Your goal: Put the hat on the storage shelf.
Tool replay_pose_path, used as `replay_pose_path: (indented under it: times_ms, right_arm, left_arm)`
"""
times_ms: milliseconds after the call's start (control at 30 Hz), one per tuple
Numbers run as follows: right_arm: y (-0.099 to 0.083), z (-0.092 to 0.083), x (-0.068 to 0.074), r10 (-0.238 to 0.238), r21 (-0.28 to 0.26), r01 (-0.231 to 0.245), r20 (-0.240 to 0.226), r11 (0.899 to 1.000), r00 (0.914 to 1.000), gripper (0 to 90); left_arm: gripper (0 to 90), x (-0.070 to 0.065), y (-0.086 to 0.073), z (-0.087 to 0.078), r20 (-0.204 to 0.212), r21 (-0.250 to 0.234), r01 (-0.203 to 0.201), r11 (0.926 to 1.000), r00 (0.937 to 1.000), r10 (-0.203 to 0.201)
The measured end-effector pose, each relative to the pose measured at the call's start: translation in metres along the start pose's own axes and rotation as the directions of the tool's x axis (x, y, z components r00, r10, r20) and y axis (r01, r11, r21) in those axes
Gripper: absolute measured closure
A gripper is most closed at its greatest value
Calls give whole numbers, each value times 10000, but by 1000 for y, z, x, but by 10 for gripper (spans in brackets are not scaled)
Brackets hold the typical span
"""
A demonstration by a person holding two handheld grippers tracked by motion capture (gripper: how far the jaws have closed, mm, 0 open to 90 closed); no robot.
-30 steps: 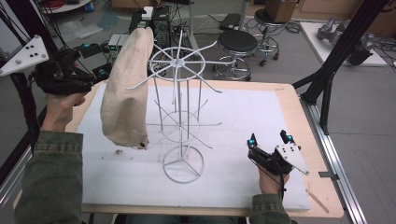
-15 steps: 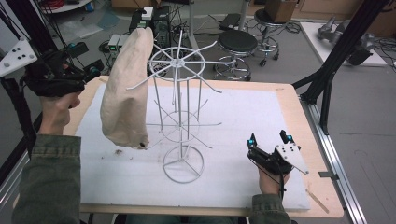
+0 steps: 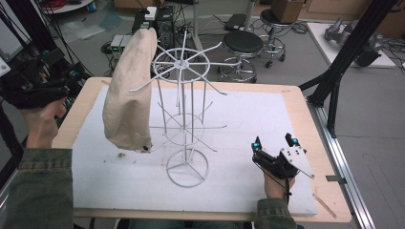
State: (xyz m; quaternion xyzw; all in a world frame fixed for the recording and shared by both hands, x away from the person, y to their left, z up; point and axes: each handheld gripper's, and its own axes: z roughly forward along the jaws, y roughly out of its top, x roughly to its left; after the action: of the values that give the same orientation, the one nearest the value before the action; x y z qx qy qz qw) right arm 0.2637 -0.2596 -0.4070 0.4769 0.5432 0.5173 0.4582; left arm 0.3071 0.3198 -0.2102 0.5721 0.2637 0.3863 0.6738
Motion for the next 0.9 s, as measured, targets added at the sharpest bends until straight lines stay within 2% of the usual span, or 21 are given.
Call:
replay_pose_path:
  times_ms: [167,400,533,800,867,900]
  right_arm:
    - [0,0,-1,148,11,-148,39,9999,9999,13]
    - [0,0,-2,189,12,-189,9,9998,9998,13]
    - [0,0,-2,181,-23,-181,16,9998,9998,13]
    - [0,0,-3,194,-17,-195,-29,9998,9998,13]
    - [0,-1,-3,242,5,-242,-15,9997,9997,13]
    - [0,-1,-3,264,-6,-264,-22,9997,9996,13]
  left_arm:
    - [253,1,-9,-17,-862,-172,123,9998,9962,-137]
    - [253,-3,-33,-36,-1665,-314,393,9987,9851,-440]
    - [253,-8,-56,-43,-2050,-164,470,9988,9775,-494]
    - [253,-11,-108,-54,-2655,150,1152,9932,9582,-1071]
    - [253,-10,-118,-58,-2880,310,1197,9923,9518,-1058]
    - [253,-10,-123,-60,-2955,270,1316,9909,9480,-1179]
